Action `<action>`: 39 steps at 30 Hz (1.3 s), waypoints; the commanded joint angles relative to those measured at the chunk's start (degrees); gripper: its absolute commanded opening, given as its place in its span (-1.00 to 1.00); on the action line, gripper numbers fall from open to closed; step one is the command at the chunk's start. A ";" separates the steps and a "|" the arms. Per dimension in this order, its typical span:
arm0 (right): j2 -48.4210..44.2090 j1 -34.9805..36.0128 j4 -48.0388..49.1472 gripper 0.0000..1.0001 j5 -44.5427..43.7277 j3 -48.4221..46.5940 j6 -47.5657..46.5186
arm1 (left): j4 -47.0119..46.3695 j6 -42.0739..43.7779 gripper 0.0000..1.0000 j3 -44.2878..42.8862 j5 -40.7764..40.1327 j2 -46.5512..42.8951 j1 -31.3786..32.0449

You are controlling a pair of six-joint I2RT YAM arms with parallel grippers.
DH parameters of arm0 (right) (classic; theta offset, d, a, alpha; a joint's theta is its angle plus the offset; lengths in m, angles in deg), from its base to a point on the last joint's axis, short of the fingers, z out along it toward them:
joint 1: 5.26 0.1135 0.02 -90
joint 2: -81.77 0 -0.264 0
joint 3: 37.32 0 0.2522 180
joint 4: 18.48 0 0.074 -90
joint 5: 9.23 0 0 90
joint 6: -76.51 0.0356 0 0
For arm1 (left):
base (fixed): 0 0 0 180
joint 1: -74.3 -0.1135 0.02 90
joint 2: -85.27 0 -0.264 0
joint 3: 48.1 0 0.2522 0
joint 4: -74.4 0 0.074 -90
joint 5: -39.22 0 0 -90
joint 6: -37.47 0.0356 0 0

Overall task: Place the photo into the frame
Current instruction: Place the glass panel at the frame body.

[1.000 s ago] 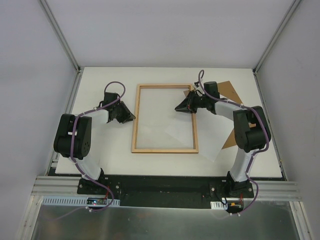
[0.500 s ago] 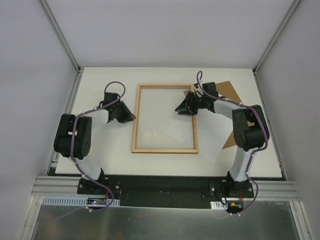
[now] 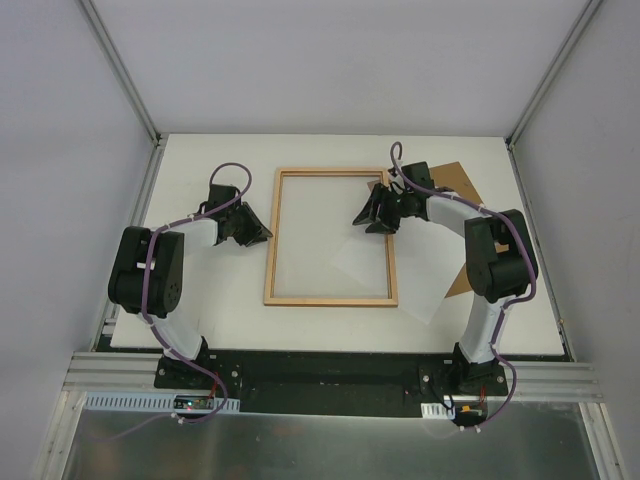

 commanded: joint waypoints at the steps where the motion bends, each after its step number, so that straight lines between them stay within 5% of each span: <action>1: -0.42 0.36 -4.05 0.14 -4.00 -3.00 -3.46 | 5.49 2.82 -0.55 1.18 -2.16 2.81 0.98; 39: -7.45 -4.03 -13.90 0.30 -21.31 -3.62 -11.11 | 5.75 2.64 -0.55 1.44 -2.43 1.59 0.98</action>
